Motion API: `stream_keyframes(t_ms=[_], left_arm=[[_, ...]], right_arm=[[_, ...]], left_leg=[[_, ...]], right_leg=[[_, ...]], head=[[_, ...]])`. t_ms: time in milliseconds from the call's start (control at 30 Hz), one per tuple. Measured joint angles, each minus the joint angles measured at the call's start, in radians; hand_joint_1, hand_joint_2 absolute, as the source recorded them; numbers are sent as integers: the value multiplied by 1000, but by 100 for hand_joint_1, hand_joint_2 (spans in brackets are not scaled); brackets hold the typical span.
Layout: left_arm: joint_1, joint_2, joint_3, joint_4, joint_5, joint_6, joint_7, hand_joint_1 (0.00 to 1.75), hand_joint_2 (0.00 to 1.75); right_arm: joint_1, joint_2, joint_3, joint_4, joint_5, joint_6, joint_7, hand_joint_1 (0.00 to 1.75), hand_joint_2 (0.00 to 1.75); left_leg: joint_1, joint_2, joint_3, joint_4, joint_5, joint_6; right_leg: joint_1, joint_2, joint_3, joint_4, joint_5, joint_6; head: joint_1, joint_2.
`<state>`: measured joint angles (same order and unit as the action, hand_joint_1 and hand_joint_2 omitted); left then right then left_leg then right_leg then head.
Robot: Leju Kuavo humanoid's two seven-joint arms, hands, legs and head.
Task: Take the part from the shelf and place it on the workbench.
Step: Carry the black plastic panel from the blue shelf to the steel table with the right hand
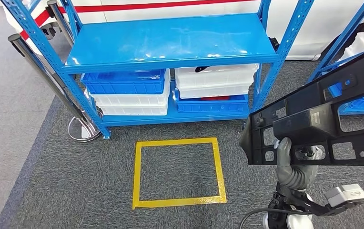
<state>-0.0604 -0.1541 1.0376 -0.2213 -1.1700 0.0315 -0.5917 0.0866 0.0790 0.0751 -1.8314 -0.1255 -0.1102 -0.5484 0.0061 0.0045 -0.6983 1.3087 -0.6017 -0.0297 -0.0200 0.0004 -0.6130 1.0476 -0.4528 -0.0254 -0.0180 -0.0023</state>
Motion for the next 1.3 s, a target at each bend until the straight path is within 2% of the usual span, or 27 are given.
stream_keyframes(t_ms=[33,133,167,200,267,300,333,367,433,467,500,533,567,600,667,700,767,833,900,967,1000,1033,1067,1133,1200,1233,1300], left_arm=[[0,0,0,0,-1,1,0,0,0],[-2,2,-1,0,-4,5,0,0,0],[-3,3,-1,0,-6,7,0,0,0],[-3,4,-1,-1,-8,9,0,0,0],[-2,4,-2,-1,-12,11,0,0,0],[-2,4,-2,-1,-14,12,0,0,0],[-2,4,-2,-1,-15,12,0,0,0],[-2,4,-3,-1,-15,13,0,0,0],[-2,4,-3,-1,-15,12,0,0,0],[-2,4,-2,-1,-14,11,-1,0,0],[-2,5,-2,-1,-13,10,-1,0,0],[-1,5,-2,-1,-11,8,-2,0,0],[-1,6,-2,-1,-10,8,-3,0,0],[-1,6,-2,-1,-9,8,-5,0,0],[-1,6,-2,-1,-9,10,-9,0,0],[-1,6,-2,-1,-9,12,-12,0,0],[0,7,-2,-1,-8,13,-16,0,0],[0,9,-2,-1,-7,15,-21,0,0],[1,10,-2,-1,-7,22,-25,0,0],[3,10,-2,-1,-8,33,-27,0,0],[4,10,-1,-1,-9,39,-26,0,0],[4,10,-1,-1,-9,43,-24,0,0],[5,10,-1,-1,-8,46,-23,0,0],[6,12,1,-1,-4,48,-19,0,0],[8,15,3,-1,-1,47,-17,0,0],[9,17,5,-1,0,47,-16,0,0],[8,17,6,-1,1,47,-15,0,0]], right_arm=[[0,0,0,1,0,0,0,175,175],[0,1,5,2,4,-3,0,175,175],[0,2,8,2,6,-4,0,175,175],[0,3,12,2,7,-6,0,175,175],[2,4,16,2,8,-10,0,175,175],[2,5,17,2,8,-12,0,175,175],[2,5,17,2,9,-14,0,175,175],[3,5,17,2,9,-14,0,175,175],[4,5,18,4,16,-16,-1,175,175],[4,6,20,6,22,-18,-1,175,175],[4,7,23,9,32,-22,-1,175,175],[3,8,28,13,42,-27,-1,175,175],[2,9,34,16,52,-33,-2,175,175],[-1,11,41,18,60,-40,-4,175,175],[-6,15,52,20,71,-53,-13,175,175],[-7,17,56,21,74,-59,-20,175,175],[-7,20,62,21,75,-68,-34,175,175],[-4,23,63,17,76,-79,-49,175,175],[5,27,63,5,86,-100,-71,175,175],[20,28,63,-8,97,-118,-87,175,175],[28,28,63,-12,97,-121,-89,175,175],[36,28,62,-14,94,-122,-88,175,175],[43,28,60,-16,92,-122,-88,175,175],[51,29,55,-22,94,-129,-90,175,175],[54,33,52,-27,98,-139,-93,175,175],[57,35,51,-30,99,-142,-94,175,175],[63,39,48,-34,99,-144,-94,175,175]], left_leg=[[-1,0,26,-21,14,4],[-10,-3,167,-226,75,29],[-14,-4,197,-276,83,35],[-18,-4,210,-303,85,38],[-20,-3,207,-319,100,43],[-19,-1,205,-328,111,47],[-16,2,202,-336,123,53],[-12,5,197,-343,135,58],[-13,7,177,-343,151,63],[-13,8,165,-340,158,63],[-13,8,153,-336,164,61],[-12,8,142,-331,169,60],[-12,8,130,-325,173,57],[-11,8,120,-317,175,55],[-13,8,104,-303,178,46],[-13,7,100,-299,180,41],[-14,7,97,-297,188,29],[-12,4,88,-281,174,17],[-8,2,54,-196,110,6],[-2,2,9,-64,39,-3],[0,2,-1,-24,27,-5],[2,1,7,-22,34,-6],[3,-1,34,-59,58,-5],[5,-28,120,-199,111,3],[4,-62,176,-297,127,10],[2,-68,183,-312,123,11],[2,-49,182,-323,129,19]], right_leg=[[3,0,-9,1,7,0],[8,1,-24,0,24,4],[7,1,-25,-1,30,9],[5,0,-26,-4,37,16],[3,-1,-27,-10,50,30],[3,-1,-30,-9,46,36],[4,0,-36,5,28,40],[5,0,-48,38,-6,43],[4,0,-84,155,-97,48],[3,0,-96,212,-125,51],[2,0,-97,244,-131,54],[0,0,-80,240,-116,55],[-2,-1,-43,198,-90,56],[-4,-2,4,131,-69,55],[0,-3,79,12,-58,47],[3,-3,93,-14,-64,41],[6,-2,92,-22,-61,26],[1,-3,87,-27,-52,11],[-2,-5,78,-29,-42,-1],[-1,-5,66,-27,-34,-5],[0,-3,61,-25,-31,-5],[0,1,57,-24,-29,-3],[0,7,54,-22,-27,-1],[-2,22,50,-21,-23,6],[-6,37,43,-22,-16,18],[-8,46,39,-23,-11,25],[-11,61,35,-25,-4,40]], head=[[0,0],[0,0],[1,0],[0,0],[0,0],[1,0],[2,0],[2,0],[2,0],[2,0],[2,0],[2,0],[2,0],[2,0],[2,0],[2,0],[1,0],[0,0],[-2,0],[-4,0],[-4,0],[-4,0],[-4,0],[-3,0],[-4,0],[-4,0],[-6,0]])
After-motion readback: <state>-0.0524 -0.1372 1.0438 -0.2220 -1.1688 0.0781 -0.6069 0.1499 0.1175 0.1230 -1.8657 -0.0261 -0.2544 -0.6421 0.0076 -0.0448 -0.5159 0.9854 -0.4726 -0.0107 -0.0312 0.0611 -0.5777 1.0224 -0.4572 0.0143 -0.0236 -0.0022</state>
